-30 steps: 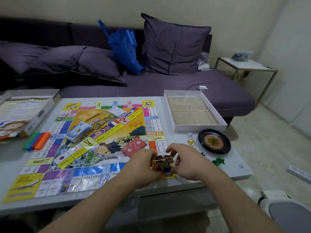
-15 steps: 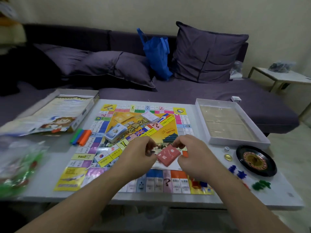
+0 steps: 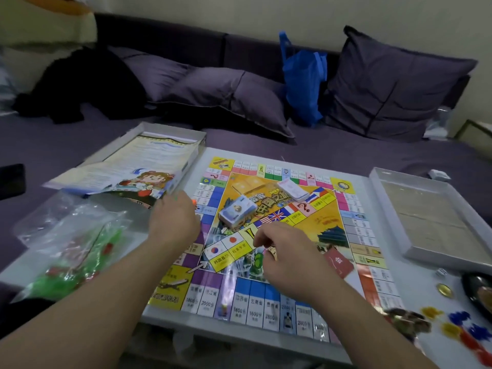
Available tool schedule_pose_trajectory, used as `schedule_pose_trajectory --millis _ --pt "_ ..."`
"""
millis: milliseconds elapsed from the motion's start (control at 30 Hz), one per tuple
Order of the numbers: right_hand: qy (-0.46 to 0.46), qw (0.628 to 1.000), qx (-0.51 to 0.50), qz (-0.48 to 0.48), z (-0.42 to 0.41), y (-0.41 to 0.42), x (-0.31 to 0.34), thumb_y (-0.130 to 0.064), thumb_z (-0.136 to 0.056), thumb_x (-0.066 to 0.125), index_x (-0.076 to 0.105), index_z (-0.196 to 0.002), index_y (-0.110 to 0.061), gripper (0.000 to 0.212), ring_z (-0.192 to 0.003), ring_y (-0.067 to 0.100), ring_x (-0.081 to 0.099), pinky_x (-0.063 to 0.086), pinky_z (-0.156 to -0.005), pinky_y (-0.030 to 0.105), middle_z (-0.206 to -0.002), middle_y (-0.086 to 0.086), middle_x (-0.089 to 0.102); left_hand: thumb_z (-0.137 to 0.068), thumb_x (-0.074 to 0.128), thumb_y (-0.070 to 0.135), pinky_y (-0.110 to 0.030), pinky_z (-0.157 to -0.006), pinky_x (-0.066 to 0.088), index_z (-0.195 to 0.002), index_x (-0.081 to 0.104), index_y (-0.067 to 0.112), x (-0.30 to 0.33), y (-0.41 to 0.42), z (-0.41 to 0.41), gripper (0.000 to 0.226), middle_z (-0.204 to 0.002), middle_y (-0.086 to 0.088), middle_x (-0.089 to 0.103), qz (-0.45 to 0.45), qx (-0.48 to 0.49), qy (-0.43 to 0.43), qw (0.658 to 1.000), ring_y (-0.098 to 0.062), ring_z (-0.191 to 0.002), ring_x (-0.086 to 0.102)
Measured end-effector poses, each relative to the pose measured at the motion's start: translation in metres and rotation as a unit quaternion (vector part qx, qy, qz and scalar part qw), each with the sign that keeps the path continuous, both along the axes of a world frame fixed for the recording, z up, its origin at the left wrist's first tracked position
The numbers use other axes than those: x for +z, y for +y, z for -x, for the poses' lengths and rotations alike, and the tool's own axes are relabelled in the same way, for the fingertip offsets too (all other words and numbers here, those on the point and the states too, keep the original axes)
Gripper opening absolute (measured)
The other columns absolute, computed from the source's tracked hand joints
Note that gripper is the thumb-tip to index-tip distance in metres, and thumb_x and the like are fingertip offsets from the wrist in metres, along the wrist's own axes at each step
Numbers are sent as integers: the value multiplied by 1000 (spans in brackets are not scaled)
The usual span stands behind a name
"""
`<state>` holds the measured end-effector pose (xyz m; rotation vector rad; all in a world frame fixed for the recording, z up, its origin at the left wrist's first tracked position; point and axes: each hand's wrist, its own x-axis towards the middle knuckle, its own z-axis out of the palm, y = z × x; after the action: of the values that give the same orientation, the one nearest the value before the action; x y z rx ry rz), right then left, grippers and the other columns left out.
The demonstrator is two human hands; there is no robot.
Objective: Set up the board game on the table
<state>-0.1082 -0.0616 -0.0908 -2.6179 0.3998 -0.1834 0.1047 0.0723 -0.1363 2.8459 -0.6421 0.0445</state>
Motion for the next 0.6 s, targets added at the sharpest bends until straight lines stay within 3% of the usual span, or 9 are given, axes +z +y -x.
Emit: schedule_pose_trajectory --millis 100,200,400,500,533,600 --pt "23 1000 -4 0 -7 3 -2 -7 -94 57 62 -104 -25 21 -106 8 53 52 -95 34 -108 -12 58 -96 68 18 -42 -82 51 -123 51 6 -5 -2 -11 34 -118 -18 63 30 24 12 999 -35 -109 59" --pt "35 999 -4 -1 -9 4 -3 -6 -93 57 61 -102 -24 20 -105 10 53 51 -94 36 -107 -10 58 -92 73 13 -41 -75 52 -110 49 8 -6 -3 -15 31 -108 -17 64 78 30 29 996 -36 -101 61" --pt "20 999 -27 -35 -1 0 -2 -6 -94 60 62 -105 -26 22 -102 7 57 54 -89 32 -107 -13 60 -85 83 32 -43 -73 58 -110 52 12 21 -3 5 45 -99 -8 62 146 -5 17 989 -31 -91 63" --pt "-17 982 -87 -165 1 -1 4 -12 -97 63 59 -116 -28 25 -95 8 64 54 -75 24 -106 -11 65 -87 81 30 -46 -77 61 -118 52 18 45 -8 37 45 -108 -1 58 237 -60 34 969 -22 -92 61" --pt "-33 961 -124 -244 0 -1 6 -16 -99 64 58 -121 -28 26 -94 13 69 58 -72 29 -108 -8 67 -87 82 32 -40 -77 60 -120 52 21 52 -11 51 46 -110 2 56 268 -86 48 959 -18 -92 60" --pt "-63 873 -194 -443 -1 -1 13 -22 -102 65 58 -126 -19 25 -94 27 76 65 -75 43 -113 5 71 -87 82 34 -21 -74 51 -121 51 25 65 -17 85 47 -110 9 56 307 -131 82 939 -9 -93 58"
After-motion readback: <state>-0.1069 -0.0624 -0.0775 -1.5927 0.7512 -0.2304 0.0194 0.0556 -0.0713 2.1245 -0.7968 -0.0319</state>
